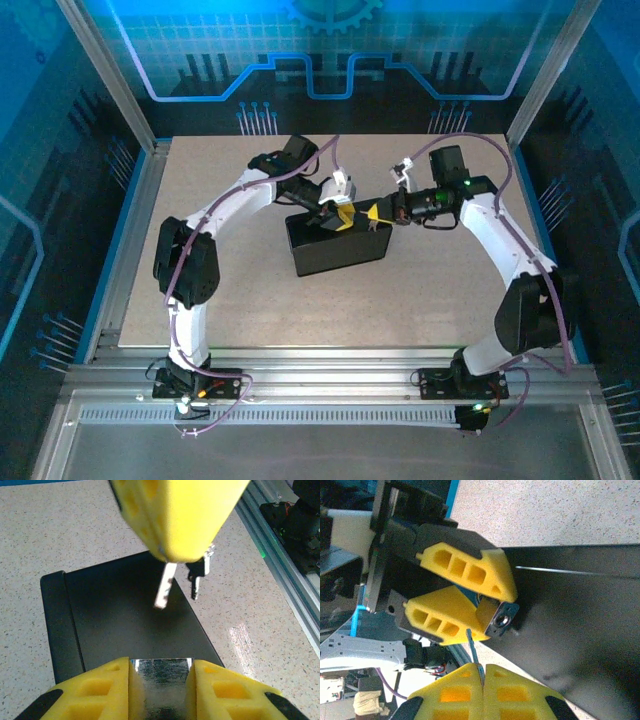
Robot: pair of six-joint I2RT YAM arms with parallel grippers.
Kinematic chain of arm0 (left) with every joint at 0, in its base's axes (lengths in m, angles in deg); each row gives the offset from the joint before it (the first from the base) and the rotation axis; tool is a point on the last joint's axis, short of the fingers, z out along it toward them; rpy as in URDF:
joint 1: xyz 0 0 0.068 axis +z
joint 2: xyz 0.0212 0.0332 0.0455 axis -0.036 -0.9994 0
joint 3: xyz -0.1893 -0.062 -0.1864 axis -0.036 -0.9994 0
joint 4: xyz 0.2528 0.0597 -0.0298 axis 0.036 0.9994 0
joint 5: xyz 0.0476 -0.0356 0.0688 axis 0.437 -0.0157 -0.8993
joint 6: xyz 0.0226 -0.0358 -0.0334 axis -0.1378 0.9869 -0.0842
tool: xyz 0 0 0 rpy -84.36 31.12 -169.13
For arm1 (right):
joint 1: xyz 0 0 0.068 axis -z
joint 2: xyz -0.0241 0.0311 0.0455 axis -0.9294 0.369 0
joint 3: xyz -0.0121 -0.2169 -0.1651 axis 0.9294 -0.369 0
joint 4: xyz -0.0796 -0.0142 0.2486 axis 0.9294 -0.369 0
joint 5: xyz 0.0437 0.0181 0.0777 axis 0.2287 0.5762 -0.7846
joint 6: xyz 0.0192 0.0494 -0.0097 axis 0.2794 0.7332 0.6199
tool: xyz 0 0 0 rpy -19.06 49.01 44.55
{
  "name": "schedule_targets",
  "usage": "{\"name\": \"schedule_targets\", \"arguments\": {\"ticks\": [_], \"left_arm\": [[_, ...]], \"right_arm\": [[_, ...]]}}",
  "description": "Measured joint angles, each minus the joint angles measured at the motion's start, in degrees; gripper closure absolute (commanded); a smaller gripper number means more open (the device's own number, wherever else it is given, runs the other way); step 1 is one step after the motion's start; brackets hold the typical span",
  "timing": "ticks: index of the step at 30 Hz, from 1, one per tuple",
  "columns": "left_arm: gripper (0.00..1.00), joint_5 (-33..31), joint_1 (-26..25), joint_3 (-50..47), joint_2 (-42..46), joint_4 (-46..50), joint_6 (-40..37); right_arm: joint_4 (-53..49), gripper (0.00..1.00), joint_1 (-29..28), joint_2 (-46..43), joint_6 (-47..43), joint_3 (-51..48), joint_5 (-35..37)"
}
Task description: Unlock the padlock with the key
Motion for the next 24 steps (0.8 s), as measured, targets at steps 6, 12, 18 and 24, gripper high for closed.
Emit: {"name": "schedule_targets", "arguments": {"ticks": [6, 12, 18, 24], "left_arm": [[0.89, 0.92, 0.00, -0.50, 0.52, -0.63, 0.00], [0.89, 1.42, 0.00, -1.42, 0.98, -1.70, 0.00], [0.89, 1.66, 0.00, -1.49, 1.05, -1.75, 0.00], [0.89, 1.79, 0.02, -1.49, 1.05, -1.73, -0.02]], "right_arm": [[-2.99, 1.00, 0.00, 3.48, -3.04, 1.31, -0.55], [-4.55, 1.00, 0.00, 4.96, -4.66, 1.44, -1.75], [-4.85, 1.00, -0.26, 4.96, -5.70, 1.77, -3.04], [-4.90, 1.00, -0.98, 5.27, -6.34, 1.84, -3.43]]}}
